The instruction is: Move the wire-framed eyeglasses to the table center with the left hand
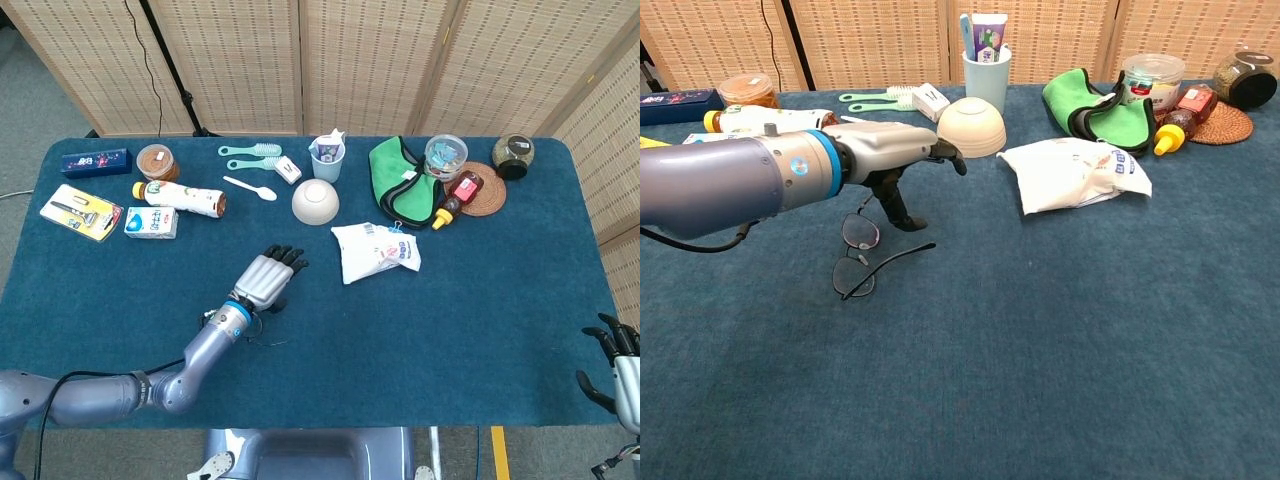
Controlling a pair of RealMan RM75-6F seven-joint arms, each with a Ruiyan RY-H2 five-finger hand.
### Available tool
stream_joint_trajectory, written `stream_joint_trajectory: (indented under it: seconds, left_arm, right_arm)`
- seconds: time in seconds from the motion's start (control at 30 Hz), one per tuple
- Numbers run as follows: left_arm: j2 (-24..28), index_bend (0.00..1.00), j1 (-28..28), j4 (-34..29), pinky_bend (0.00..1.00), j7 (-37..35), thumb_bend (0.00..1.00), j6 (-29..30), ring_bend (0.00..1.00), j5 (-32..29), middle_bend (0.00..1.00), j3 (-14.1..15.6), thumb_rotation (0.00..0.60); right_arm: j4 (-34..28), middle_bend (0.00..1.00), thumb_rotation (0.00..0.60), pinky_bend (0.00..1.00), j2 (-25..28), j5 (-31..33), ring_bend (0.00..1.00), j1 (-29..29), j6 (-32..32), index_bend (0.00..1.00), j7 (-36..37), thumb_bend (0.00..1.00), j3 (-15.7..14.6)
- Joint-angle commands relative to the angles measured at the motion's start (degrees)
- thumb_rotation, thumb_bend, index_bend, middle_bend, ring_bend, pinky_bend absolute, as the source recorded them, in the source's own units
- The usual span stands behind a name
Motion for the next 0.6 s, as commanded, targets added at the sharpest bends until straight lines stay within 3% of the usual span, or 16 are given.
stream_joint_trajectory:
  seconds: [0.03, 0.6]
  left_arm:
    - [-2.6, 0.19, -2.8, 2.2, 0.08, 1.8, 0.3, -0.4, 0.05, -2.8, 0.1, -0.4, 0.6]
    - [-11.1, 0.16, -9.9, 12.3, 0.08, 2.5, 0.3, -2.4, 0.04, -8.9, 0.1, -0.1, 0.6]
  right_arm:
    - [0.1, 0.16, 0.6, 0.24, 0.1, 0.2, 0.19, -0.2, 0.1, 0.29, 0.1, 0.3, 0.1]
    - [-0.6, 0.16, 0.6, 0.24, 0.5, 0.7, 0.19, -0.8, 0.7, 0.29, -0.7, 0.3, 0.2]
